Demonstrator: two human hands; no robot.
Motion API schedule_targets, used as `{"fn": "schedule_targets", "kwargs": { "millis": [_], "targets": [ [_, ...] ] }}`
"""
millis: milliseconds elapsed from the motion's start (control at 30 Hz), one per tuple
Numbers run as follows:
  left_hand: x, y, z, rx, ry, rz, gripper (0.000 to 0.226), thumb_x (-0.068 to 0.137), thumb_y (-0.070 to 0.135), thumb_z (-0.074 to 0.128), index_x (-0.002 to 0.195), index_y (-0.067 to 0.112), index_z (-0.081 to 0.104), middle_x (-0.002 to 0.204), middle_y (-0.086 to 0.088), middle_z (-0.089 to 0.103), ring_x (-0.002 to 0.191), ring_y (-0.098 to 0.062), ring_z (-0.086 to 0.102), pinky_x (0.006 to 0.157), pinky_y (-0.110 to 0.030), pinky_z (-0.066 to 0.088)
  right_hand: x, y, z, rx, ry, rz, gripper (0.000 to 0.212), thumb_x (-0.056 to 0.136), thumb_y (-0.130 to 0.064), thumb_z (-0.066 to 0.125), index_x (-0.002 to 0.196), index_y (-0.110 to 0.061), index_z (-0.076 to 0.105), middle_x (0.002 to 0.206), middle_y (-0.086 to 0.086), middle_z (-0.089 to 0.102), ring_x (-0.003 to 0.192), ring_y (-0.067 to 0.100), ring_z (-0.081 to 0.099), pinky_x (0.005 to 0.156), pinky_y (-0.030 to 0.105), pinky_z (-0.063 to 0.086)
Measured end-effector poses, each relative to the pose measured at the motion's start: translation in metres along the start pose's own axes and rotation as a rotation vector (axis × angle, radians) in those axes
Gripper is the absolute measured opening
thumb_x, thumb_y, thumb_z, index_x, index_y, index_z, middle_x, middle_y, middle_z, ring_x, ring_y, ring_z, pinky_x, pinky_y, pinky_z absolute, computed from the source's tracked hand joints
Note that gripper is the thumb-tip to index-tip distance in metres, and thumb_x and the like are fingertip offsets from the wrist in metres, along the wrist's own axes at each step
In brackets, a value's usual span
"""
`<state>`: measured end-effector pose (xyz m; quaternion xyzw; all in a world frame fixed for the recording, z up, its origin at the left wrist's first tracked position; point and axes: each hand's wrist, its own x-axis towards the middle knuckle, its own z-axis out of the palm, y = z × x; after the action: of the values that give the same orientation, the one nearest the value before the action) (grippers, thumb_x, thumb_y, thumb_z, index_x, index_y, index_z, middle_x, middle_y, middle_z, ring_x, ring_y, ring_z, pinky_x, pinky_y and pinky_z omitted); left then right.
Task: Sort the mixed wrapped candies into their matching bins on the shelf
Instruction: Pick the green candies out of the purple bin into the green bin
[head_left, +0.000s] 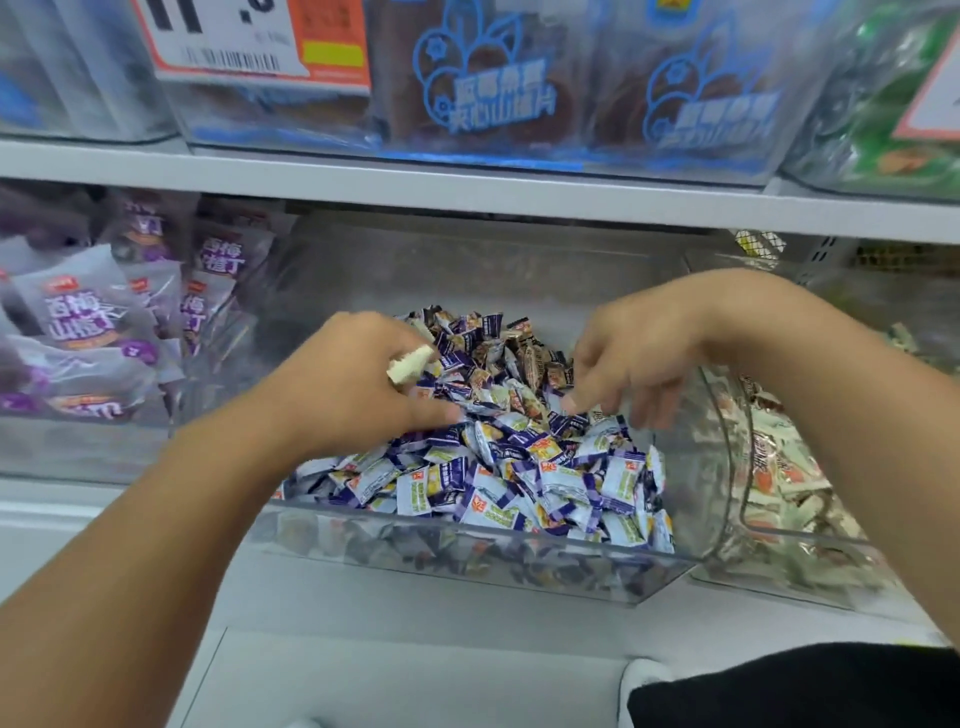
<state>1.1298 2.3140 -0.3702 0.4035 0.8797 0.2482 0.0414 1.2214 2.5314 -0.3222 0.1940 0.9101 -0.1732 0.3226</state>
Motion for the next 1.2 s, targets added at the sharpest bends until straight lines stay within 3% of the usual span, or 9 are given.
{"fn": "schedule_targets", "kwargs": {
  "millis": [133, 300, 467, 667, 800, 933, 1000, 1100, 1200],
  "targets": [
    [0.001, 0.011, 0.019, 0.043, -0.3, 0.139, 0.044, 0.071, 0.055, 0.079, 0.059, 0.026, 0.05, 0.117, 0.005, 0.07, 0.108, -0.016, 0.065, 0.086, -0.039, 0.051, -0.007, -0.012, 0.025, -0.096, -0.08, 0.017, 0.04, 0.101, -0.048, 0.048, 0.091, -0.009, 0.048, 0.088, -0.001, 0.043, 0.072, 0.029, 0.061, 0.067, 0.039, 0.06],
    [0.008, 0.007, 0.018, 0.26, -0.3, 0.072, 0.034, 0.074, 0.05, 0.079, 0.081, 0.018, 0.069, 0.085, -0.005, 0.072, 0.081, -0.023, 0.064, 0.074, -0.038, 0.053, 0.001, -0.013, 0.035, 0.062, -0.092, 0.028, 0.039, 0.099, -0.036, 0.056, 0.127, -0.009, 0.048, 0.134, 0.005, 0.039, 0.109, 0.032, 0.053, 0.07, 0.049, 0.062],
    [0.004, -0.002, 0.001, 0.292, -0.295, 0.0, 0.031, 0.071, 0.041, 0.084, 0.07, 0.015, 0.068, 0.062, 0.001, 0.065, 0.064, -0.017, 0.06, 0.061, -0.03, 0.047, 0.001, -0.011, 0.023, 0.122, -0.023, -0.047, 0.039, 0.097, -0.037, 0.061, 0.128, -0.014, 0.058, 0.117, 0.013, 0.057, 0.103, 0.029, 0.06, 0.061, 0.046, 0.063],
    [0.005, -0.014, -0.014, -0.061, 0.151, -0.175, 0.058, 0.077, 0.054, 0.074, 0.054, 0.009, 0.045, 0.045, -0.001, 0.044, 0.045, -0.017, 0.036, 0.049, -0.027, 0.029, 0.037, -0.013, 0.004, -0.094, 0.263, -0.068, 0.029, 0.097, -0.018, 0.064, 0.121, -0.003, 0.065, 0.109, 0.012, 0.066, 0.078, 0.029, 0.074, 0.066, 0.042, 0.063],
    [0.015, -0.018, -0.005, -0.071, 0.337, -0.21, 0.055, 0.091, 0.048, 0.061, 0.062, 0.004, 0.045, 0.052, -0.007, 0.044, 0.051, -0.021, 0.037, 0.052, -0.03, 0.029, 0.06, -0.021, 0.019, -0.071, 0.205, -0.058, 0.041, 0.093, -0.014, 0.068, 0.129, 0.001, 0.057, 0.105, 0.016, 0.069, 0.074, 0.024, 0.072, 0.069, 0.041, 0.063],
    [0.019, -0.008, 0.009, -0.065, 0.152, -0.083, 0.018, 0.091, 0.033, 0.068, 0.078, 0.02, 0.068, 0.064, 0.006, 0.063, 0.051, -0.008, 0.056, 0.049, -0.023, 0.044, 0.062, -0.019, 0.015, 0.046, 0.194, -0.085, 0.032, 0.093, -0.009, 0.067, 0.121, 0.005, 0.063, 0.099, 0.019, 0.072, 0.075, 0.025, 0.073, 0.075, 0.041, 0.062],
    [0.022, 0.002, 0.016, -0.02, 0.037, 0.01, 0.004, 0.089, 0.032, 0.071, 0.09, 0.029, 0.071, 0.082, 0.009, 0.069, 0.07, -0.008, 0.064, 0.065, -0.025, 0.052, 0.057, -0.015, 0.008, 0.072, 0.253, -0.112, 0.023, 0.094, -0.011, 0.065, 0.113, 0.002, 0.068, 0.097, 0.015, 0.074, 0.085, 0.028, 0.074, 0.082, 0.041, 0.061],
    [0.032, 0.009, 0.026, 0.09, -0.11, 0.0, 0.025, 0.086, 0.037, 0.073, 0.111, 0.034, 0.07, 0.117, 0.007, 0.067, 0.105, -0.015, 0.061, 0.09, -0.03, 0.048, 0.051, -0.005, 0.0, 0.152, 0.462, -0.123, 0.017, 0.091, -0.012, 0.066, 0.105, -0.007, 0.073, 0.094, 0.011, 0.075, 0.079, 0.022, 0.072, 0.079, 0.038, 0.061],
    [0.042, 0.012, 0.033, 0.157, -0.147, -0.042, 0.026, 0.083, 0.035, 0.077, 0.109, 0.032, 0.073, 0.114, 0.006, 0.071, 0.103, -0.017, 0.063, 0.091, -0.031, 0.049, 0.046, -0.001, 0.003, 0.382, 0.539, -0.143, 0.013, 0.092, -0.015, 0.064, 0.099, -0.012, 0.075, 0.091, 0.004, 0.07, 0.082, 0.022, 0.072, 0.073, 0.038, 0.063]
  ]
}}
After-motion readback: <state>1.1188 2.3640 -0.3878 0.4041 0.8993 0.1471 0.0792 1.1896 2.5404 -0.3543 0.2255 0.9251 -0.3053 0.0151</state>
